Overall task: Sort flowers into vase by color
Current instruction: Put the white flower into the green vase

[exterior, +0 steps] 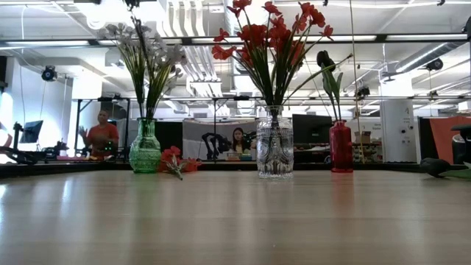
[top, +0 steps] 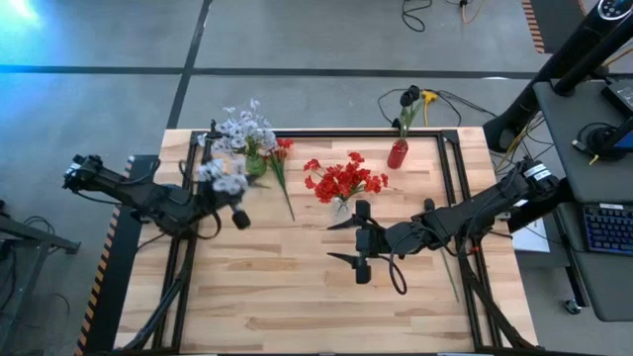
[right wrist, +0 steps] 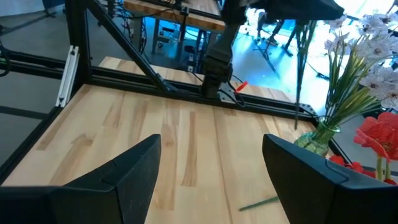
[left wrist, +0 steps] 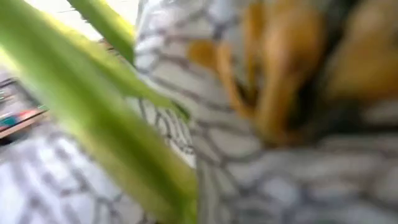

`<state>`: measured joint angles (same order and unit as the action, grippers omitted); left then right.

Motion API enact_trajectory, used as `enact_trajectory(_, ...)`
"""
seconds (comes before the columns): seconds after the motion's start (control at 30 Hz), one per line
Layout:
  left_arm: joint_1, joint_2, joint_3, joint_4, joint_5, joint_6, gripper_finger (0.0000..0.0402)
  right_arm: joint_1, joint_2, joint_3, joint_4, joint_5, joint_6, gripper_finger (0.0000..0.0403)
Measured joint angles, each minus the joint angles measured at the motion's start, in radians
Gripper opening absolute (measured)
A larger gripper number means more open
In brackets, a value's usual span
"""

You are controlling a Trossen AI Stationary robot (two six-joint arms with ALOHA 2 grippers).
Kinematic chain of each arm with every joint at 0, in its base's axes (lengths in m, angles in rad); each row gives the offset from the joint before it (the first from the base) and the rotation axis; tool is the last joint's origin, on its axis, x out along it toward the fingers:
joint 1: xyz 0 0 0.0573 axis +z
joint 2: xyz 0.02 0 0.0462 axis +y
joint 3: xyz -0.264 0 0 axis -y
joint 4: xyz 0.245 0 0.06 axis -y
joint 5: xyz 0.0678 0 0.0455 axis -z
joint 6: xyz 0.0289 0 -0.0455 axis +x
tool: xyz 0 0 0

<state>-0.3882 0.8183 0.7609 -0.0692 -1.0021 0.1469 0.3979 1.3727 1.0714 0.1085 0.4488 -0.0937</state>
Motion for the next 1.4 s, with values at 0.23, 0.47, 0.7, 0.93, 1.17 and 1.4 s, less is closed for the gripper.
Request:
enact_trajectory(0.23,0.059,-0.032,-0.005,-0.042,-0.139,-0.029,0.0000,-0.008,0.000,0.000,0.002,-0.001,0.000,0.0272)
enact_trajectory(0.47,0.142,-0.028,-0.006,-0.108,-0.163,-0.028,0.0000,-0.013,0.000,0.000,0.016,-0.001,-0.002,0.0272)
enact_trajectory(0.7,0.150,-0.027,-0.006,-0.152,-0.114,-0.018,0.0000,-0.018,0.000,0.000,0.022,-0.003,-0.005,0.0272)
enact_trajectory(0.93,0.179,-0.039,-0.006,-0.193,-0.106,0.014,0.0000,-0.031,0.000,0.000,0.024,-0.002,-0.027,0.0272)
enact_trajectory(1.17,0.188,-0.040,-0.006,-0.205,0.076,0.020,0.0000,-0.032,0.000,0.000,0.024,-0.002,-0.027,0.0272)
enact_trajectory(1.4,0.188,-0.040,-0.006,-0.220,0.089,0.031,0.0000,-0.032,0.000,0.000,0.024,-0.002,-0.026,0.0272)
